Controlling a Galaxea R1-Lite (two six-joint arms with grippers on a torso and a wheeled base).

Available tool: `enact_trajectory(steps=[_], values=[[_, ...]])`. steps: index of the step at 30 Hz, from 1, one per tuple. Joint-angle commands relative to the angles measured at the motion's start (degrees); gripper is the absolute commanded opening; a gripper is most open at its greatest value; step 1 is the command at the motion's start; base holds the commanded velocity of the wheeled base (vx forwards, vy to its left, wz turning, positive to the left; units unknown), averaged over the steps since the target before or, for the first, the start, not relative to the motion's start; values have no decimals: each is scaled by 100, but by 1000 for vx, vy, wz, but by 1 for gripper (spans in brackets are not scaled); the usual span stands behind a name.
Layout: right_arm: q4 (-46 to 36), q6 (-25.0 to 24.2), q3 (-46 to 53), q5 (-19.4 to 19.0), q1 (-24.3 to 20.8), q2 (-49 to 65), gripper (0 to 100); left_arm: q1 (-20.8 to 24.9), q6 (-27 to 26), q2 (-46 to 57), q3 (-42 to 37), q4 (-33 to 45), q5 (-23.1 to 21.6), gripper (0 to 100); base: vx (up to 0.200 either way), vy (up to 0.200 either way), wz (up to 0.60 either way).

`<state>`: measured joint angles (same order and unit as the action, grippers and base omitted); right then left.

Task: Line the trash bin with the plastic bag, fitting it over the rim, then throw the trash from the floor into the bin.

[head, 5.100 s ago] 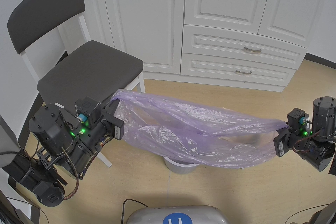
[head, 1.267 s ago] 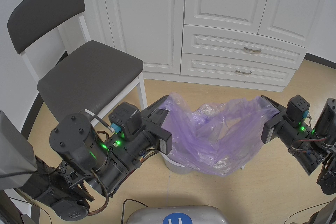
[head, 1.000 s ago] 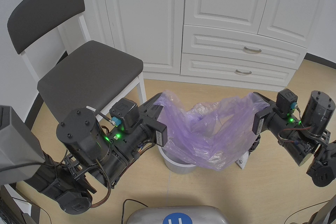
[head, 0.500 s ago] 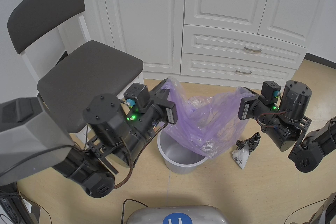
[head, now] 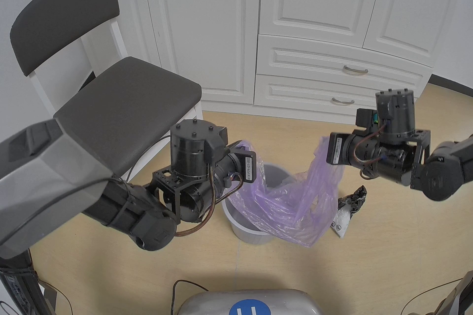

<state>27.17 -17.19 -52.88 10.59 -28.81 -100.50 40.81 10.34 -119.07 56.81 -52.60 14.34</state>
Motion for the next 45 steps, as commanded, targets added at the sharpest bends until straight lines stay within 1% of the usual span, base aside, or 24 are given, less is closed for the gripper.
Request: enact_trajectory(steps=[1,8,15,18,20,22,26,33,37,45], values=[[-1126,-1243,-1506,-778,147,-664,0,-258,1436,340,1034,1481,-27,0,0,0,0],[-520,-1305,-1444,-796,156,-980,0,-293,1445,-64,1096,998,25,0,0,0,0],[218,-1305,-1409,-734,112,-1543,0,-223,1471,-275,1192,918,-10,0,0,0,0],[271,-1287,-1356,-734,86,-1587,0,-144,1462,-477,1236,725,25,0,0,0,0],[271,-1287,-1356,-734,86,-1587,0,-144,1462,-477,1236,725,25,0,0,0,0],[280,-1217,-1180,-769,68,-1508,0,6,1471,-486,1157,664,25,0,0,0,0],[280,-1217,-1128,-787,15,-1481,0,93,1462,-468,1078,646,25,0,0,0,0],[324,-1252,-1154,-804,-37,-1710,0,58,1480,-715,1175,628,8,0,0,0,0],[394,-1278,-1286,-822,-46,-2167,0,-12,1603,-1207,1473,426,8,0,0,0,0],[983,-1287,-1295,-831,-29,-2694,0,41,1656,-1866,2045,417,-19,0,0,0,0]])
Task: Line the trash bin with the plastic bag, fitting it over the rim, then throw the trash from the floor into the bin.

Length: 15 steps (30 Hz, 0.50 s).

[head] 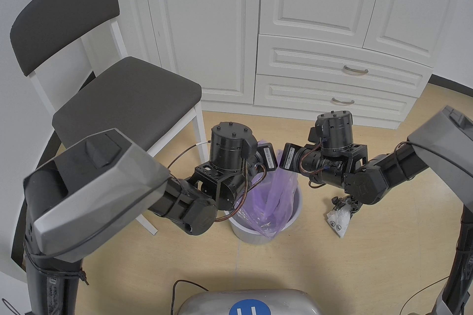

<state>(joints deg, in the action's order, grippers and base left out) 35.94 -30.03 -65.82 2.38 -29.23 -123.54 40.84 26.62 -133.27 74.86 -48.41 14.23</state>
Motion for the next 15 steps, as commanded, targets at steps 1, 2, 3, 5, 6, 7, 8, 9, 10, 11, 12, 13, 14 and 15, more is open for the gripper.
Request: enact_trajectory(steps=[1,2,3,5,6,7,8,9,10,11,12,13,14,15], values=[[124,-3,-1,0,40,-434,0,56,27,-472,248,-2,-8,0,0,0,0],[133,5,-1,0,58,-452,0,73,27,-490,248,-11,-16,0,0,0,0],[124,23,7,-9,76,-469,0,100,36,-507,257,-2,-25,0,0,0,0],[124,85,51,-53,181,-513,0,144,89,-551,283,-2,-34,0,0,0,0],[115,111,60,-141,269,-540,0,179,132,-595,327,-2,-34,0,0,0,0],[115,129,69,-185,304,-548,0,196,150,-613,345,-2,-34,0,0,0,0],[115,190,78,-334,436,-584,0,240,203,-674,406,-2,-34,0,0,0,0],[115,243,87,-405,533,-610,0,267,220,-727,433,-2,-34,0,0,0,0],[115,269,87,-440,612,-636,0,276,229,-762,450,-2,-34,0,0,0,0],[115,278,87,-457,665,-645,0,284,229,-797,477,-2,-43,0,0,0,0],[115,296,78,-475,761,-671,0,293,220,-876,538,-19,-43,0,0,0,0],[115,296,78,-510,832,-671,0,284,229,-991,626,-28,-43,0,0,0,0],[115,296,78,-537,867,-680,0,267,229,-1070,723,-28,-43,0,0,0,0],[115,296,87,-572,893,-671,0,240,229,-1158,846,-28,-43,0,0,0,0]])
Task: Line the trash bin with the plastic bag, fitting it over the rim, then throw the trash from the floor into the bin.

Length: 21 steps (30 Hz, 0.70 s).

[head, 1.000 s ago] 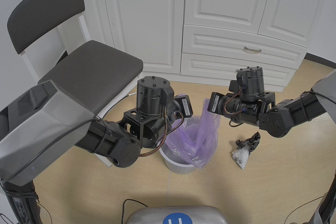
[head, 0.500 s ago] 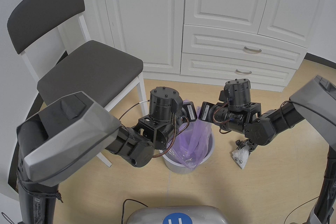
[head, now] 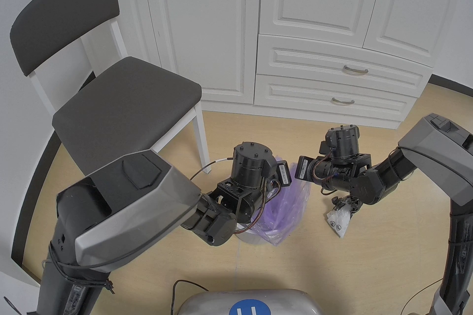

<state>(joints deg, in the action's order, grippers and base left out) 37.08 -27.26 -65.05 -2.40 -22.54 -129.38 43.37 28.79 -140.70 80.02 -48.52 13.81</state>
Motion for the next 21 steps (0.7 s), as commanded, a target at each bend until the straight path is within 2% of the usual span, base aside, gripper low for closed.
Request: enact_trajectory(steps=[1,6,11,17,21], values=[[1,19,10,-120,233,-88,0,-66,12,-502,480,-8,-1,0,0,0,0],[9,107,36,-138,224,-70,0,-312,135,-722,857,44,-28,0,0,0,0],[18,362,177,-138,268,9,0,-426,390,-897,954,35,-476,0,0,0,0],[53,388,150,-138,312,-26,0,-584,390,-1117,1218,62,-493,0,0,0,0],[396,370,159,-138,294,-202,0,-760,390,-1293,1429,106,-502,0,0,0,0]])
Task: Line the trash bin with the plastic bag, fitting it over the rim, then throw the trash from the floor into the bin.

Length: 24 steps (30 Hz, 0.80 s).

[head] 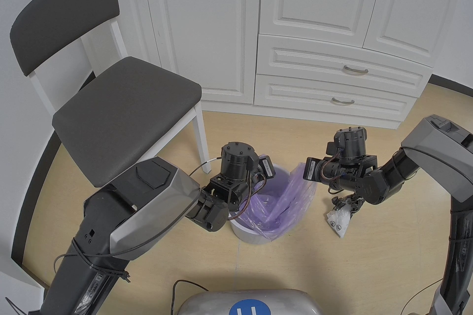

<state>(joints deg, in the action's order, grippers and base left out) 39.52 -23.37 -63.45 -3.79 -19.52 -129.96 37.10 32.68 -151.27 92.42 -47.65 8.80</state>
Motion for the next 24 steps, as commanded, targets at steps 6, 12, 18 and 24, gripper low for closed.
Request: enact_trajectory(steps=[6,12,18,24], values=[[820,-98,-62,28,9,-460,0,-379,1,-403,541,362,8,0,0,0,0],[1655,-634,-115,19,-237,-864,0,-589,10,-43,444,573,16,0,0,0,0],[2437,-1548,-607,212,-808,-1453,0,-502,54,265,-163,2,-1,0,0,0,0],[2420,-1557,-677,239,-966,-1690,0,-449,10,520,-593,-297,-151,0,0,0,0]])
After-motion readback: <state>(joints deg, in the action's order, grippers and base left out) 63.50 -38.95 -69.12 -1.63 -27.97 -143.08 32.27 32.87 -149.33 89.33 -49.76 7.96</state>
